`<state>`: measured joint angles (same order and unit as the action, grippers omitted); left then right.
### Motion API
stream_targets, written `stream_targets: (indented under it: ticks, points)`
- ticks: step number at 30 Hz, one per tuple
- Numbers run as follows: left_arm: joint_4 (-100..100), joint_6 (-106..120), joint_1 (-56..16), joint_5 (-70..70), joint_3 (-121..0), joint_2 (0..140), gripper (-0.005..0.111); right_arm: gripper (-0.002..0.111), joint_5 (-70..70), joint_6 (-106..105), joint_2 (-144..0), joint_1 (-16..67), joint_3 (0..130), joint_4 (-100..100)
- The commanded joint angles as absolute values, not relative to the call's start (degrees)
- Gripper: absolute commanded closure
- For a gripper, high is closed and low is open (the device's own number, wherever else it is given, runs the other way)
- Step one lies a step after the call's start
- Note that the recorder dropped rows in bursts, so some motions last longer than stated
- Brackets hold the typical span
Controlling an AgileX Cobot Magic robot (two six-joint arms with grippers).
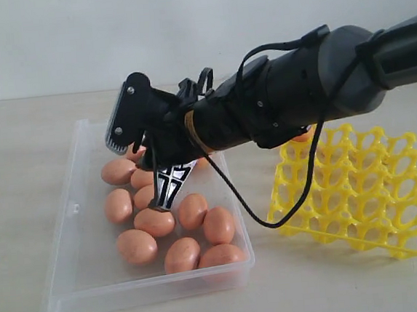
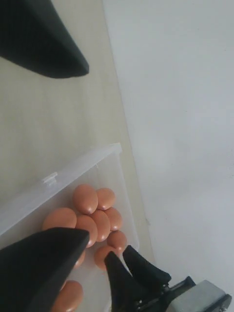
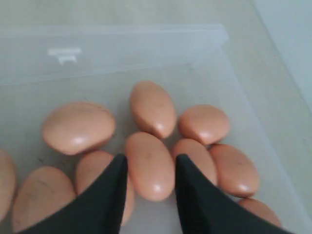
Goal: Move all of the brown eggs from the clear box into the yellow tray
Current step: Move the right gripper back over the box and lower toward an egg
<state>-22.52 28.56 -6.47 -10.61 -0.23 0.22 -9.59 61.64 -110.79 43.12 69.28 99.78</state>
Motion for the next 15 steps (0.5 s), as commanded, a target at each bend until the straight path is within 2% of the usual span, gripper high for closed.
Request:
stream_targets:
  ticks: [1,3,9,15]
  points:
    - [-22.9,28.1,-6.6,-10.2,0.0,0.0,0.029,0.063,-11.8,62.1,-113.7,42.8,69.9,99.9]
    - [-22.9,28.1,-6.6,-10.2,0.0,0.0,0.029,0.059,-10.2,62.2,-114.9,42.8,69.9,99.9]
    - [-22.9,28.1,-6.6,-10.2,0.0,0.0,0.029,0.059,-13.3,64.1,-116.8,42.8,69.9,99.9]
    - [-22.9,28.1,-6.6,-10.2,0.0,0.0,0.029,0.059,-10.2,64.4,-119.5,43.0,70.8,99.9]
